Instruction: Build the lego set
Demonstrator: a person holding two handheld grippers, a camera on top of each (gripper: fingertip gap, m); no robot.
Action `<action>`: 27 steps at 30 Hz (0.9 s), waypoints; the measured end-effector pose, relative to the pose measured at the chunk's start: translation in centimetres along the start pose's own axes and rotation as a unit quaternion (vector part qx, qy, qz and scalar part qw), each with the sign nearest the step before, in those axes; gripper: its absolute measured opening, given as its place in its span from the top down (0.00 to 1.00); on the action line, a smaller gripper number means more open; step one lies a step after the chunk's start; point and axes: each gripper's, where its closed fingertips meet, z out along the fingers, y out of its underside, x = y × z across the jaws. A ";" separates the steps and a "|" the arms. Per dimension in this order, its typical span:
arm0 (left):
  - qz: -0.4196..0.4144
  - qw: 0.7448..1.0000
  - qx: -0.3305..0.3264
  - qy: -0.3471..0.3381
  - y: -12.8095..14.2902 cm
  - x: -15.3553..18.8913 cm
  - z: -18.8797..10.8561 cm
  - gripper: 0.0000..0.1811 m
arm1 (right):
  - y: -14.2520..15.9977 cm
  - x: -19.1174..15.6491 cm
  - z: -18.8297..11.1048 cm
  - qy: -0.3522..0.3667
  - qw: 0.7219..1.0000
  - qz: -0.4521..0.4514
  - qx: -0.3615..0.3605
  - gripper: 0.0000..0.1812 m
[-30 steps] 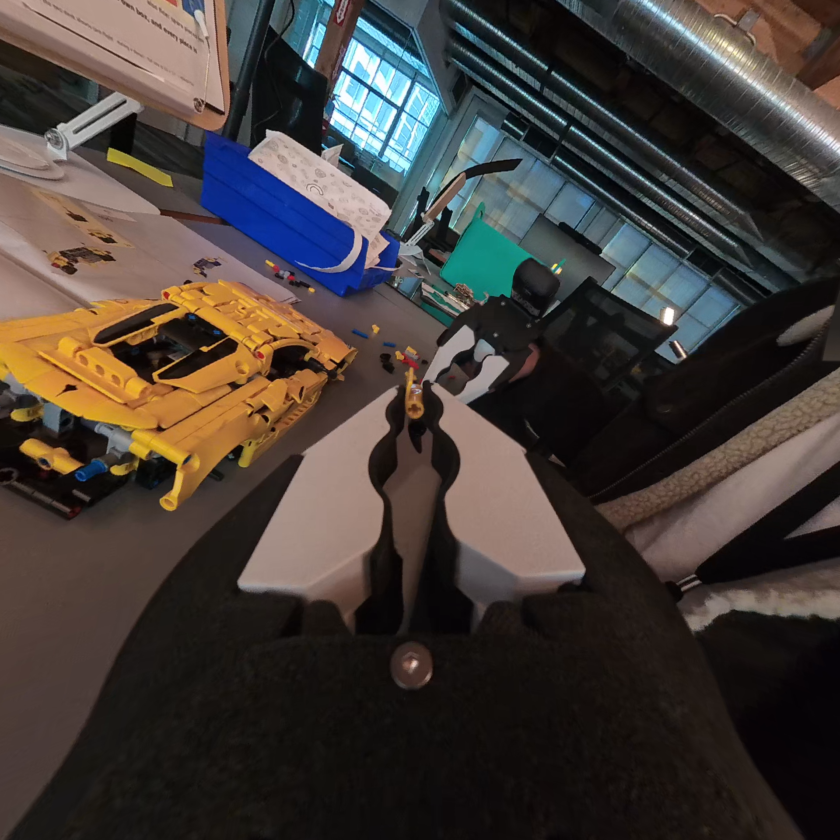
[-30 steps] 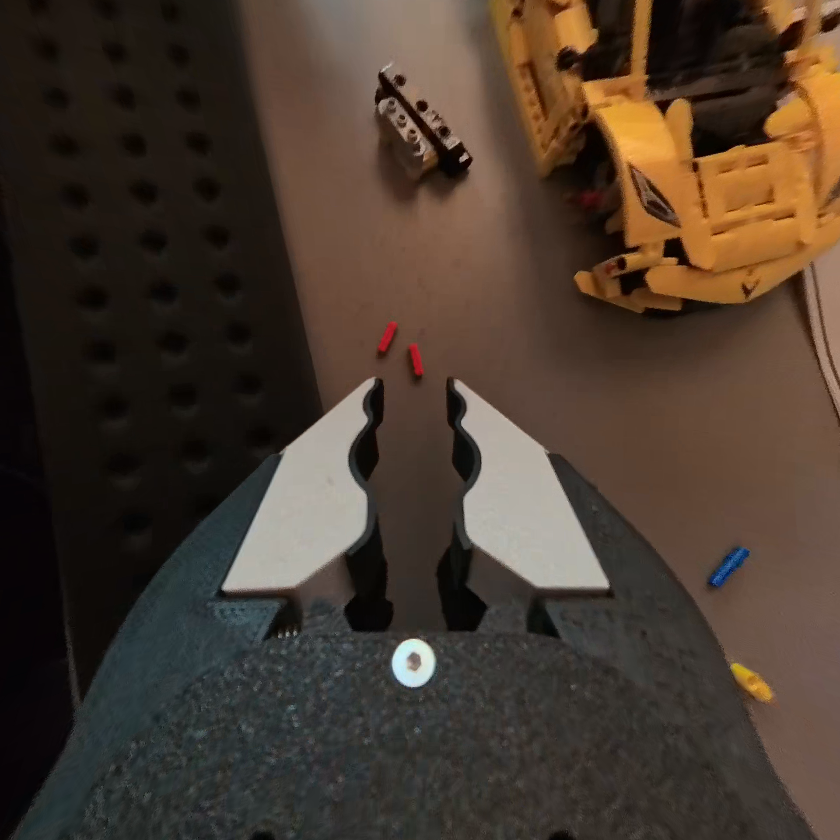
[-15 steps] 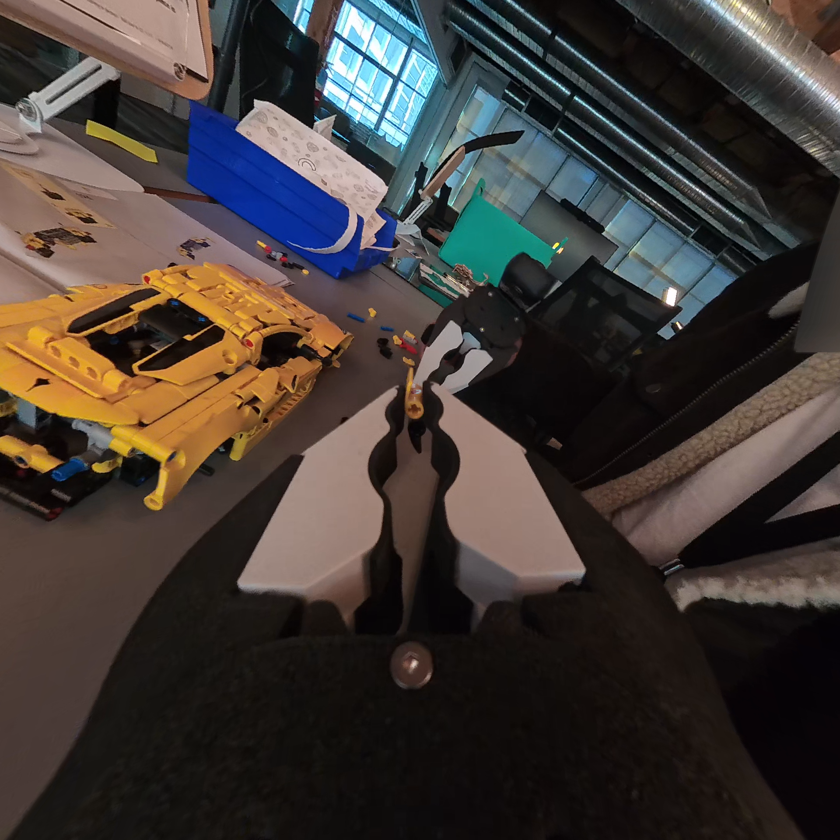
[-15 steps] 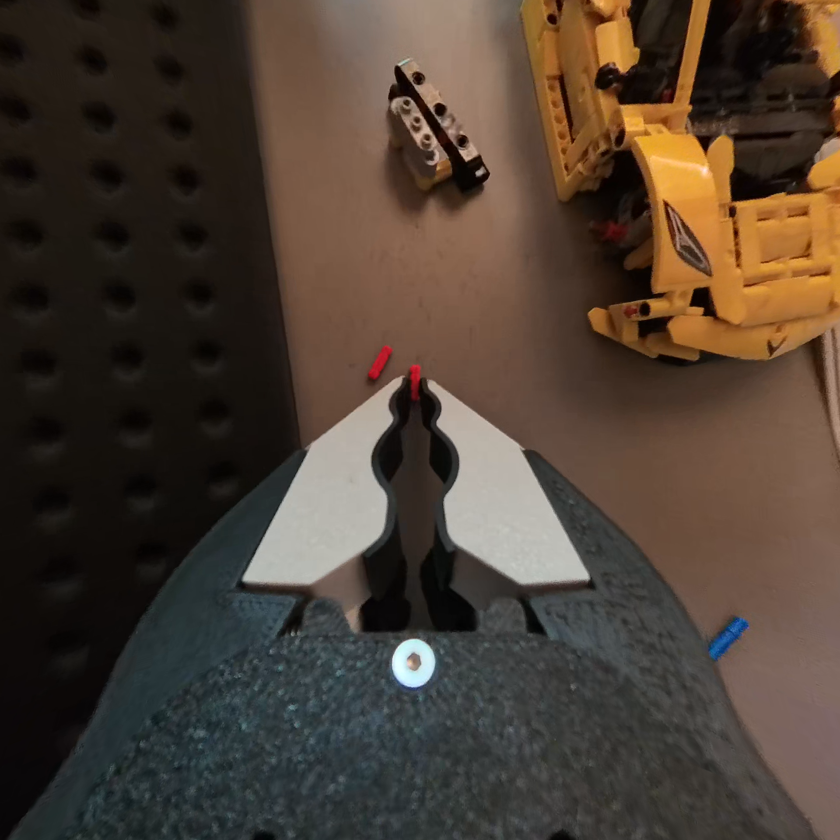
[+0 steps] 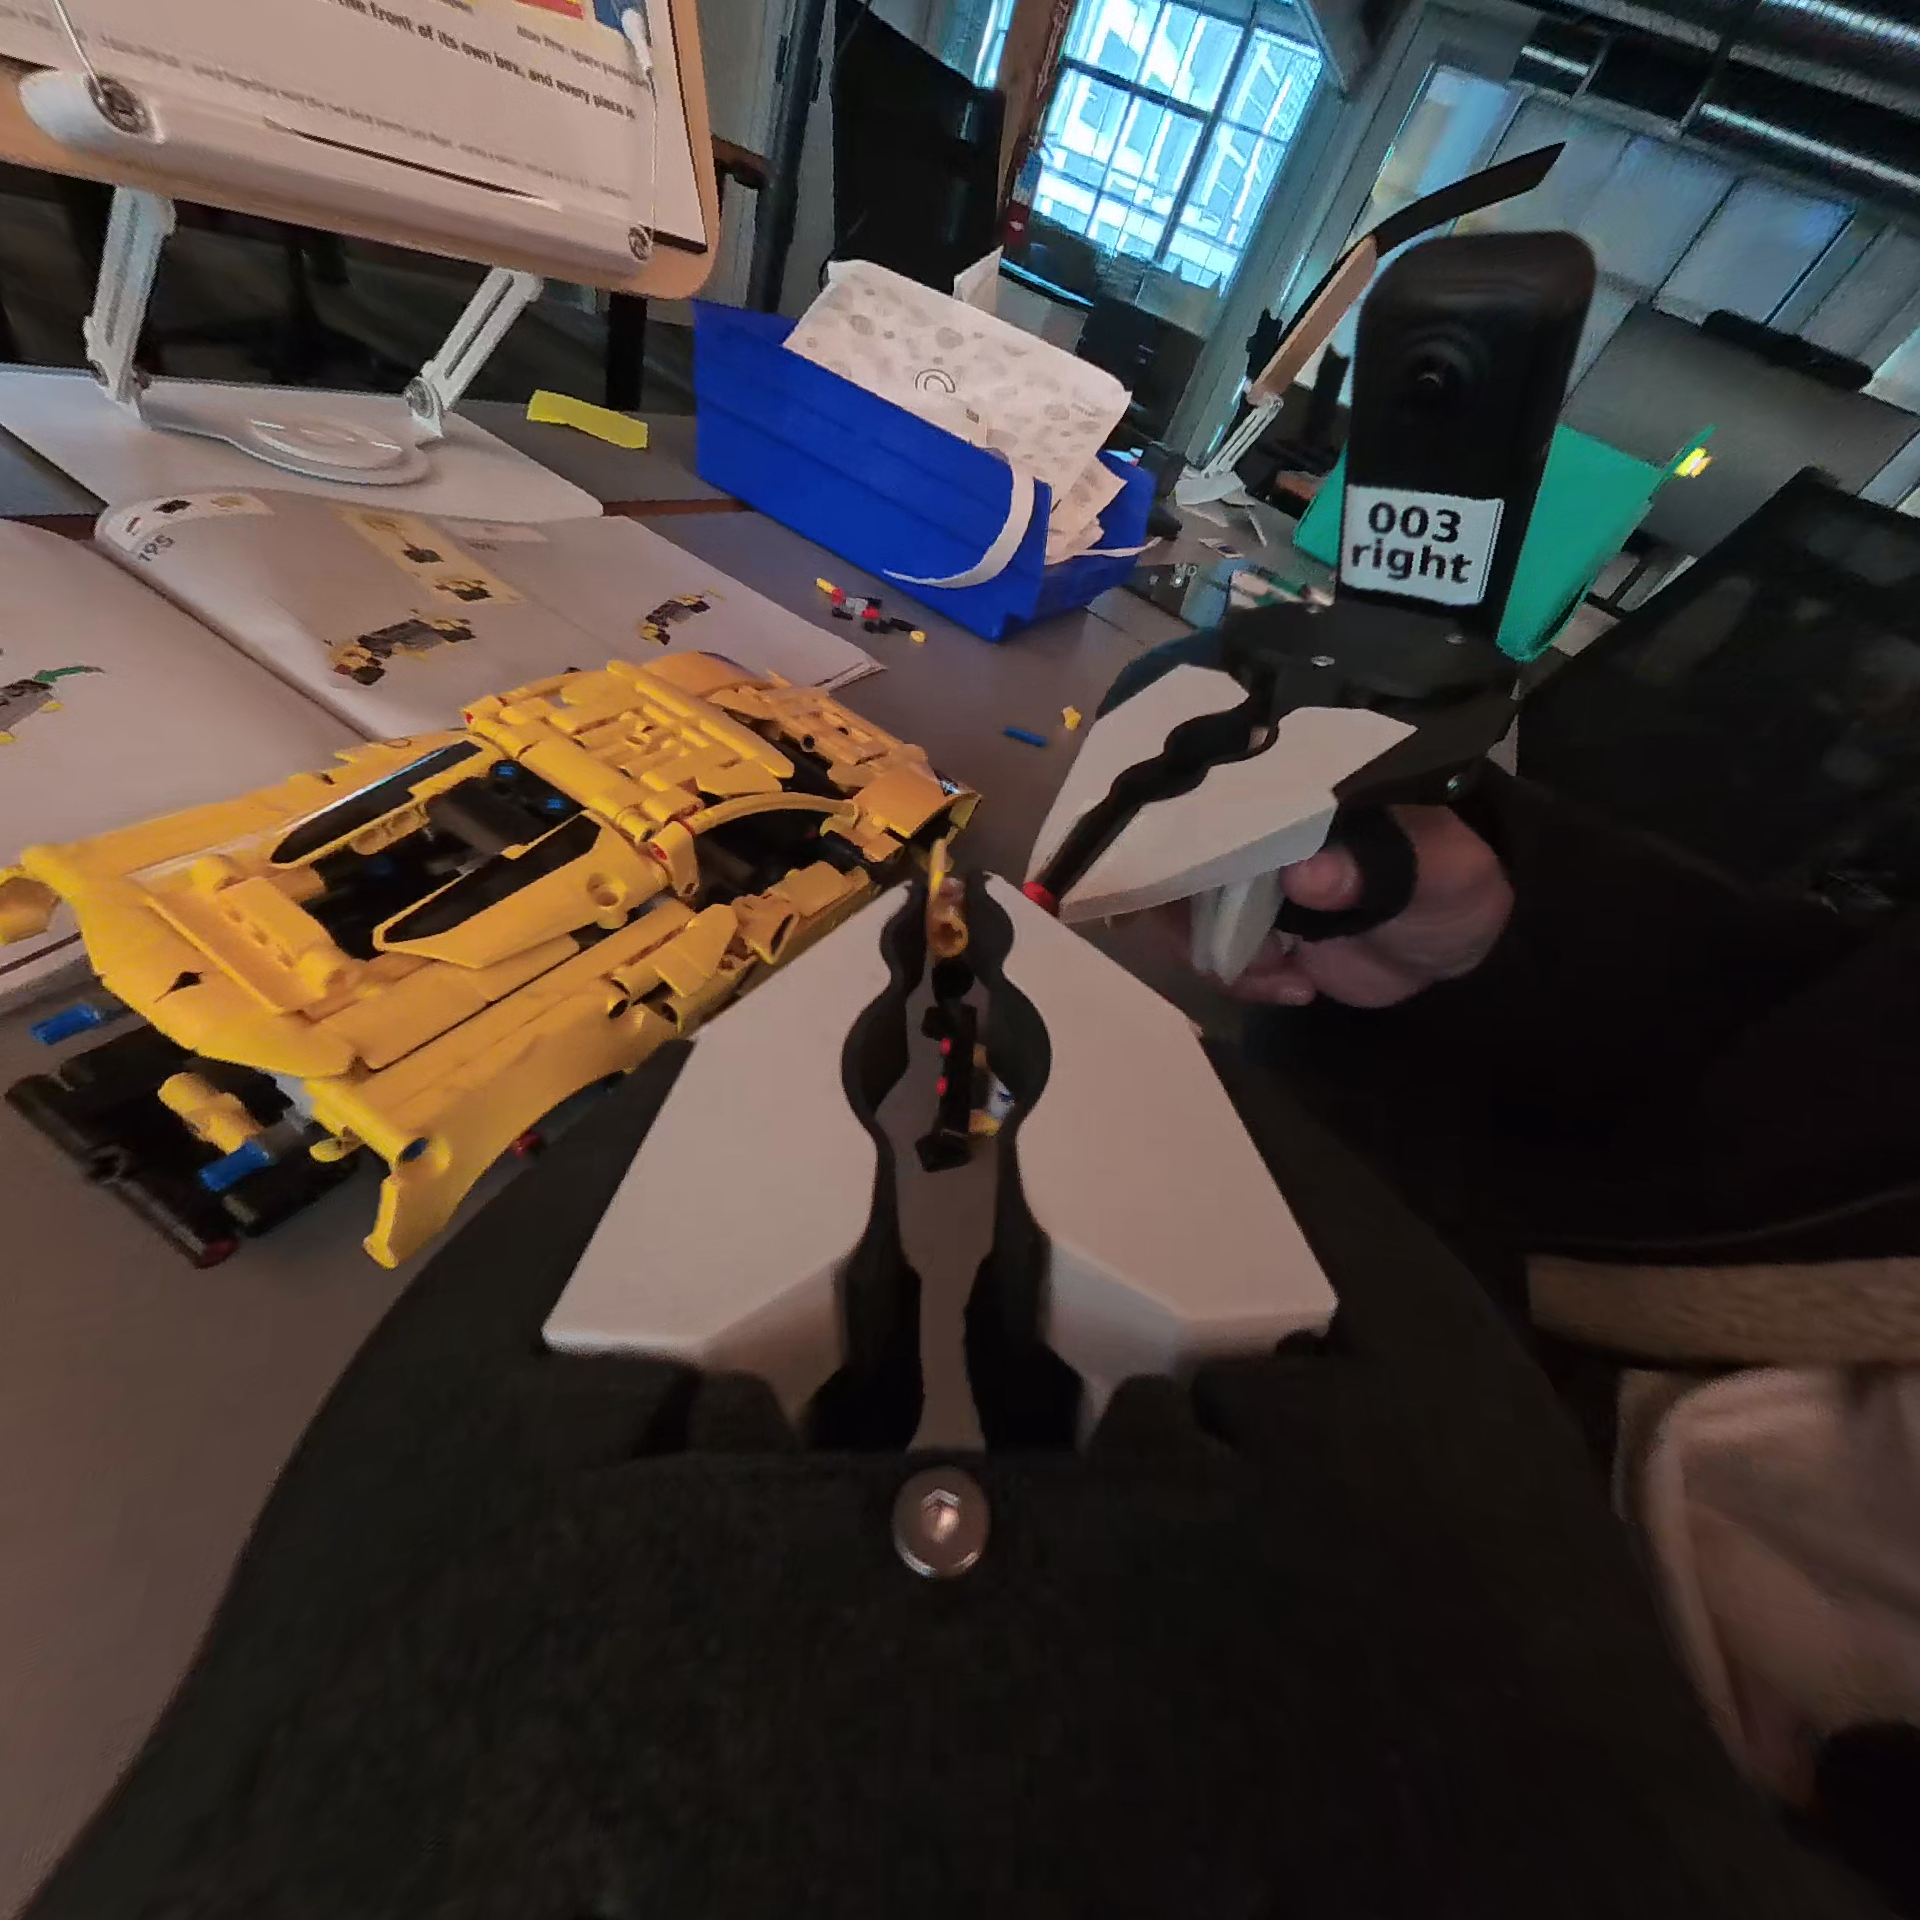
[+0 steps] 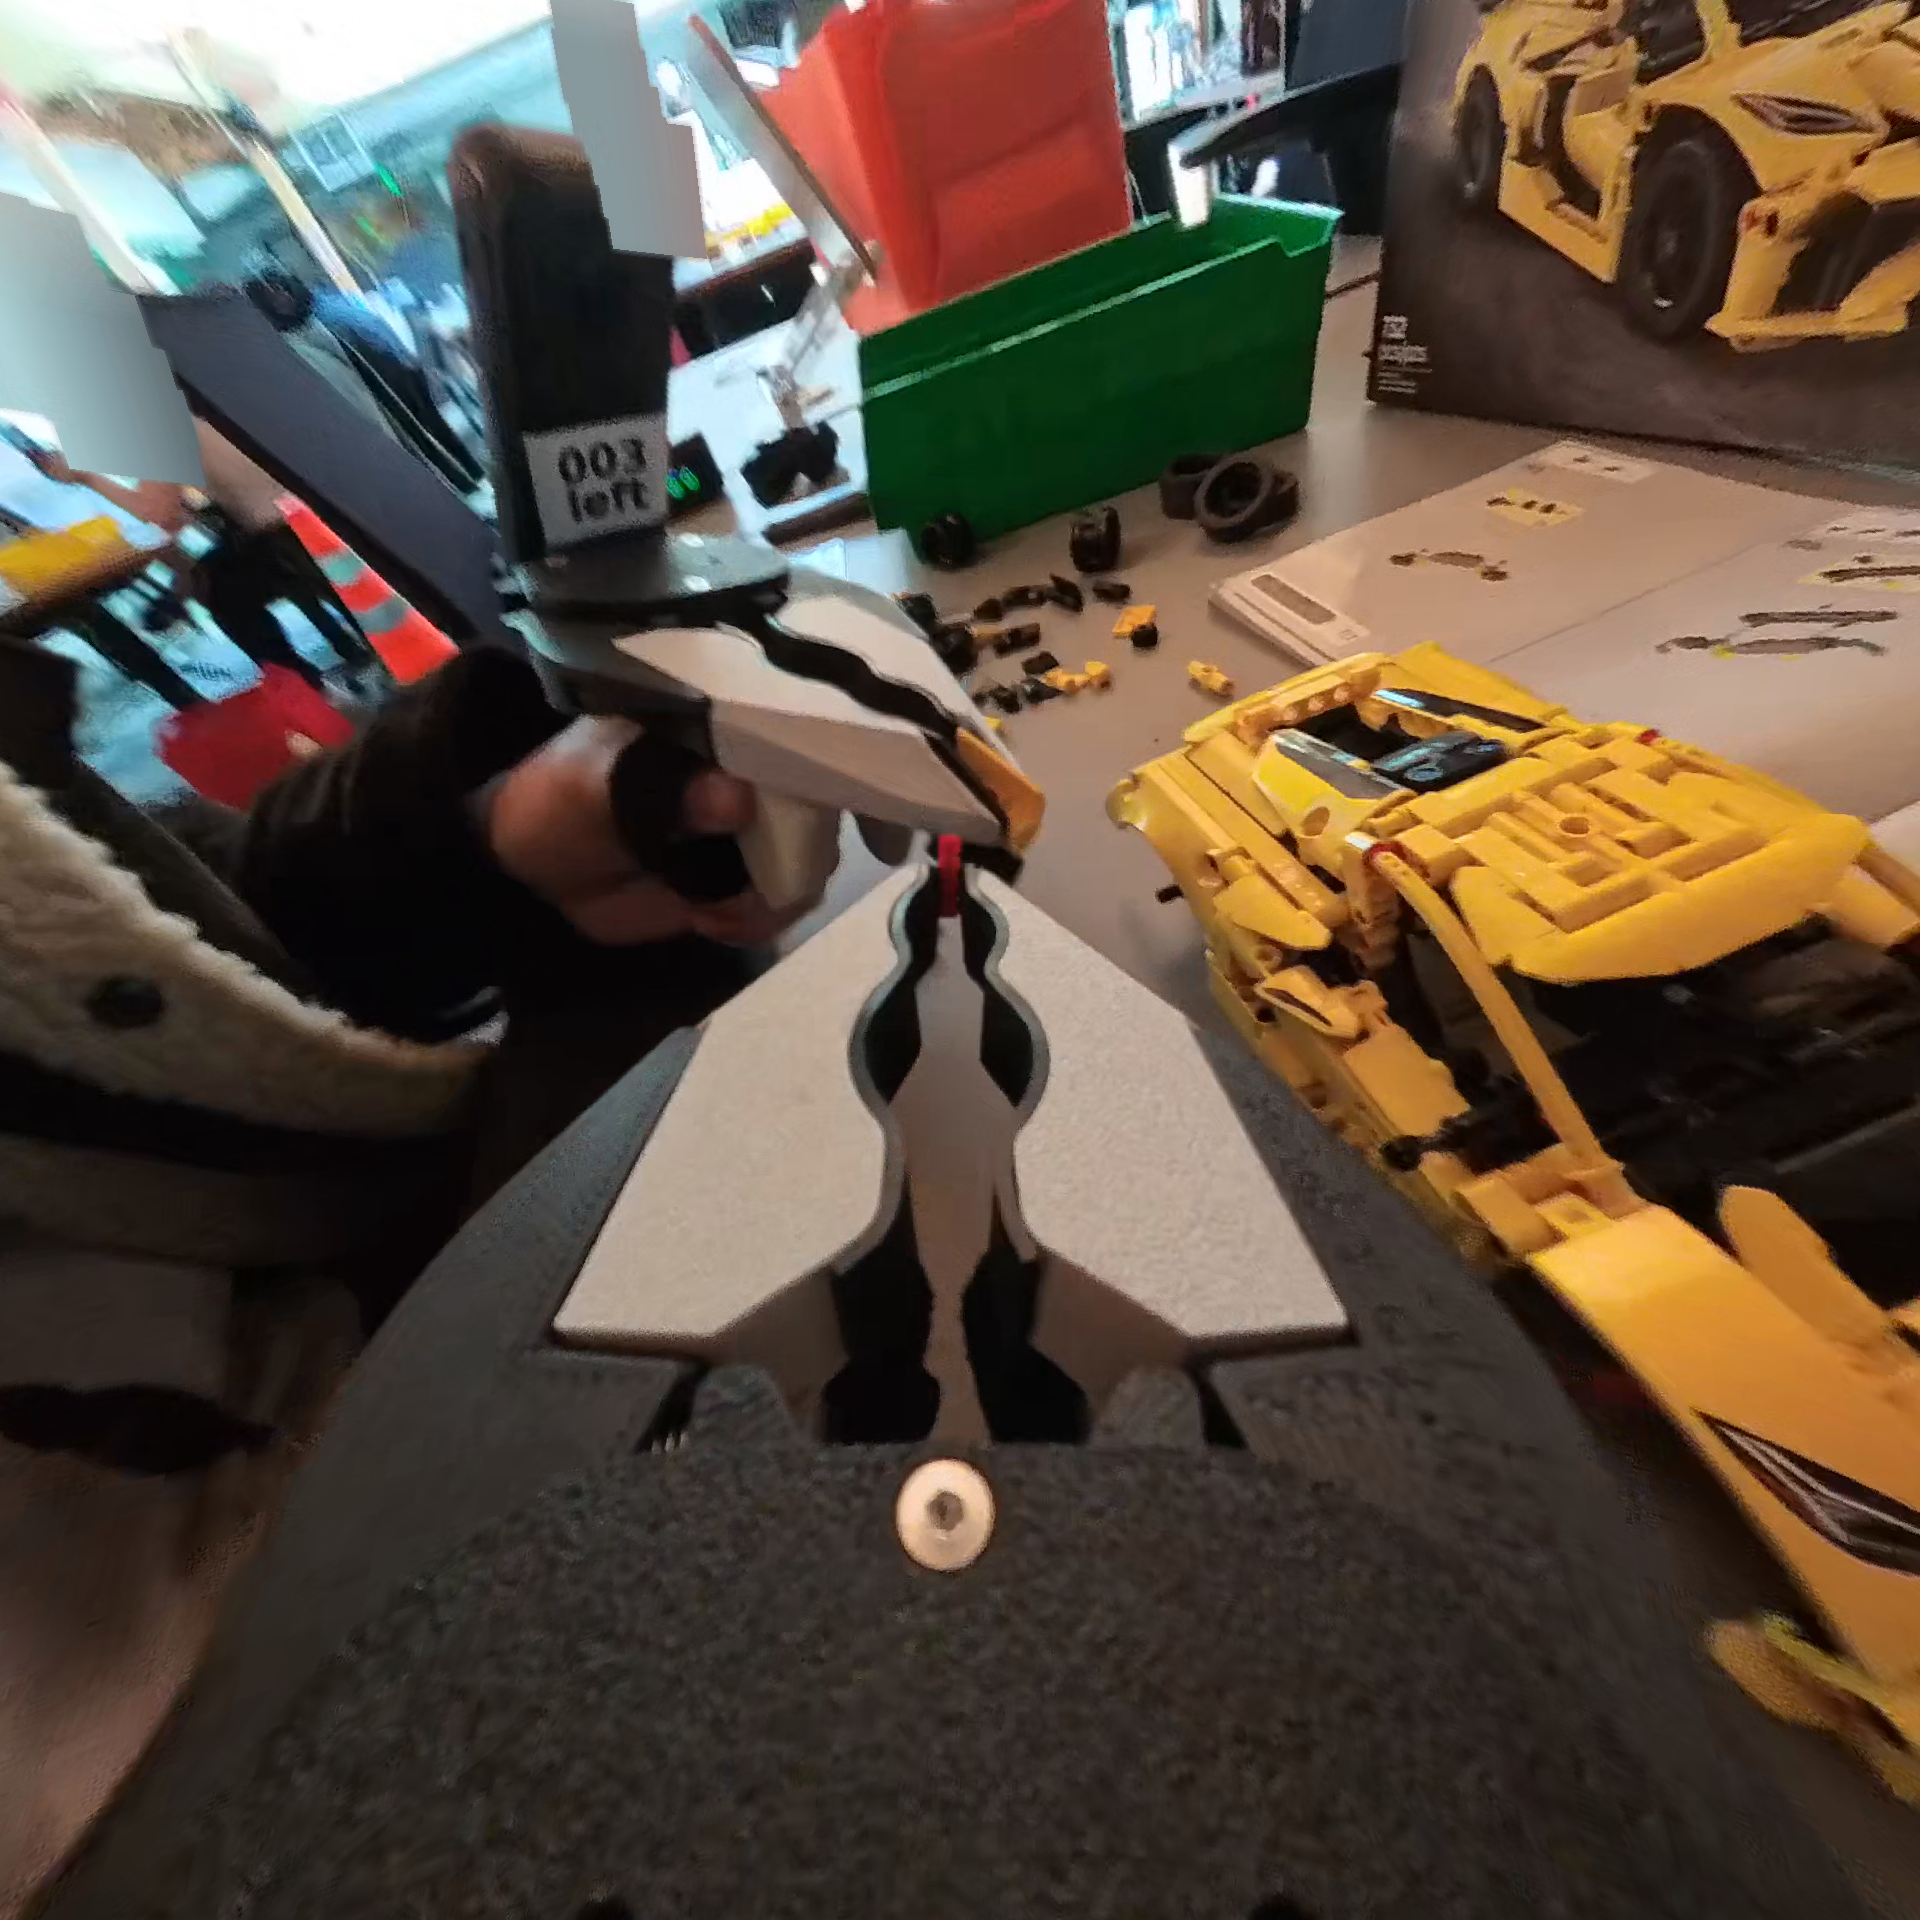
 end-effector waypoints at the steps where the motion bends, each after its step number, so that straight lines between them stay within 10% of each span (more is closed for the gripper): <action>1: 0.009 1.000 -0.006 -0.005 0.2 0.0 0.1 0.96 | -0.2 -0.1 0.2 -0.004 1.000 0.015 0.009 0.99; 27: 0.263 0.954 -0.067 -0.128 1.1 -0.7 0.8 0.96 | 1.8 0.8 1.2 -0.020 0.995 0.090 -0.029 0.99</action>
